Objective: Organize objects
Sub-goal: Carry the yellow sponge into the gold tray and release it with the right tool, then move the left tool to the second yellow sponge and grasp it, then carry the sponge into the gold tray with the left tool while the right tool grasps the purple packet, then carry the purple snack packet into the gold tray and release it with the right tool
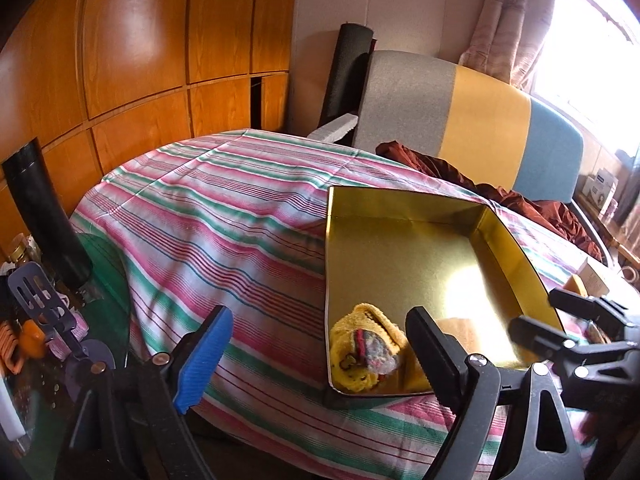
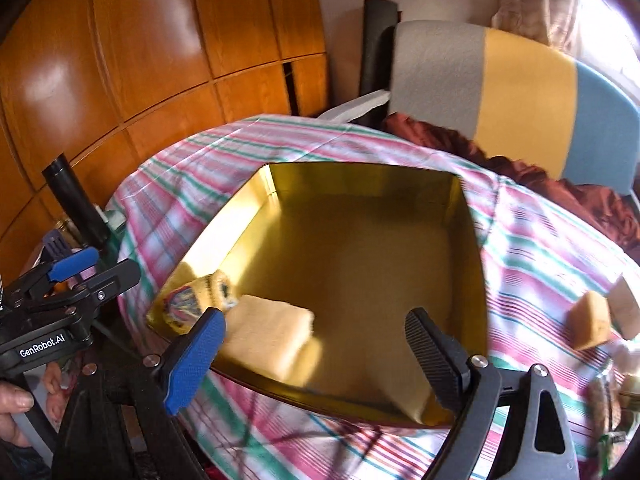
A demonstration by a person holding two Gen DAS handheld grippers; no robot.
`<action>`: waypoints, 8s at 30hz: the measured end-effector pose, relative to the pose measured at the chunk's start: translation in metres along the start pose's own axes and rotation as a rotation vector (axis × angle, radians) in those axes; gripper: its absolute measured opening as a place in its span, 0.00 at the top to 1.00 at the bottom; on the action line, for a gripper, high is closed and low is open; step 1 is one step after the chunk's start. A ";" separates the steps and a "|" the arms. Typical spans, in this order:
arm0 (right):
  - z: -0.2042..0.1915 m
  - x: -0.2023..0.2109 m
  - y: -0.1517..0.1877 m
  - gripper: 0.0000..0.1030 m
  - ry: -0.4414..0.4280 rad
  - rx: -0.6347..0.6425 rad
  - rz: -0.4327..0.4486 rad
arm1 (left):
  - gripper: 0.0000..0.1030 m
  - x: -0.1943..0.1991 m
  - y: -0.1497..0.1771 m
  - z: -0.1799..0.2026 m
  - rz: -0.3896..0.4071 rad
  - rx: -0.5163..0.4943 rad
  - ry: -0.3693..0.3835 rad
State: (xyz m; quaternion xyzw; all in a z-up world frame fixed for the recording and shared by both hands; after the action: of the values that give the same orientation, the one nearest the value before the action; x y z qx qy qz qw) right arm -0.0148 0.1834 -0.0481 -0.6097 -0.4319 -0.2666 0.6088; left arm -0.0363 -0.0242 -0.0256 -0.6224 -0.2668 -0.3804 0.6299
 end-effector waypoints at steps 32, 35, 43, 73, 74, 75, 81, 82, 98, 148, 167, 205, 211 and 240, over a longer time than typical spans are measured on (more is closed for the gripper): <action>0.194 0.076 0.060 0.09 0.357 -0.344 0.027 | 0.11 0.003 -0.003 0.107 -0.022 -0.260 0.132; 0.235 0.098 0.072 0.09 0.424 -0.437 0.051 | 0.10 0.003 -0.006 0.130 -0.023 -0.322 0.169; 0.331 0.133 0.135 0.09 0.451 -0.879 0.130 | 0.10 0.001 -0.012 0.212 -0.046 -0.493 0.269; 0.362 0.134 0.163 0.09 0.262 -1.081 0.194 | 0.00 -0.134 -0.018 0.460 -0.241 -1.037 0.296; 0.362 0.134 0.163 0.09 0.261 -1.081 0.191 | 0.00 -0.137 -0.017 0.463 -0.240 -1.053 0.293; 0.362 0.133 0.163 0.09 0.259 -1.082 0.189 | 0.01 -0.140 -0.016 0.466 -0.232 -1.067 0.285; 0.364 0.132 0.164 0.09 0.257 -1.087 0.180 | 0.39 -0.155 -0.012 0.475 -0.313 -1.052 0.346; 0.364 0.132 0.164 0.09 0.257 -1.089 0.179 | 0.40 -0.154 -0.009 0.474 -0.302 -1.046 0.339; 0.362 0.115 0.161 0.09 0.181 -1.078 0.111 | 0.45 -0.069 0.063 0.374 -0.254 -0.863 0.396; 0.234 0.035 0.148 0.63 0.319 -0.651 -0.393 | 0.42 -0.049 0.108 0.245 -0.314 -0.718 0.458; 0.210 0.037 0.148 0.63 0.202 -0.481 -0.310 | 0.44 -0.003 0.008 0.148 -0.122 -0.370 0.436; 0.173 0.016 0.131 0.63 0.195 -0.375 -0.295 | 0.18 -0.024 -0.011 0.070 -0.060 -0.118 0.127; 0.165 0.012 0.127 0.63 0.176 -0.357 -0.287 | 0.18 -0.021 0.000 0.081 -0.078 -0.149 0.135; 0.045 0.000 -0.006 0.65 0.018 -0.080 -0.125 | 0.17 -0.010 0.012 0.037 -0.076 -0.059 0.135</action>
State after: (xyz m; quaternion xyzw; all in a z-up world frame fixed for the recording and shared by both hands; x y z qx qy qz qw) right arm -0.0292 0.2261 -0.0502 -0.6030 -0.4528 -0.3264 0.5700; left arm -0.0275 0.0133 -0.0378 -0.6031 -0.2358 -0.4529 0.6128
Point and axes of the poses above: each gripper's, at about its wrist camera, not at the fingertips, and x roughly against the way its jaws point, z to its right, y to its underside, the point moved 2 cm from there along -x, roughly the way its jaws point, and after that the axes turned 13 degrees about -z, right-handed, at the moved point
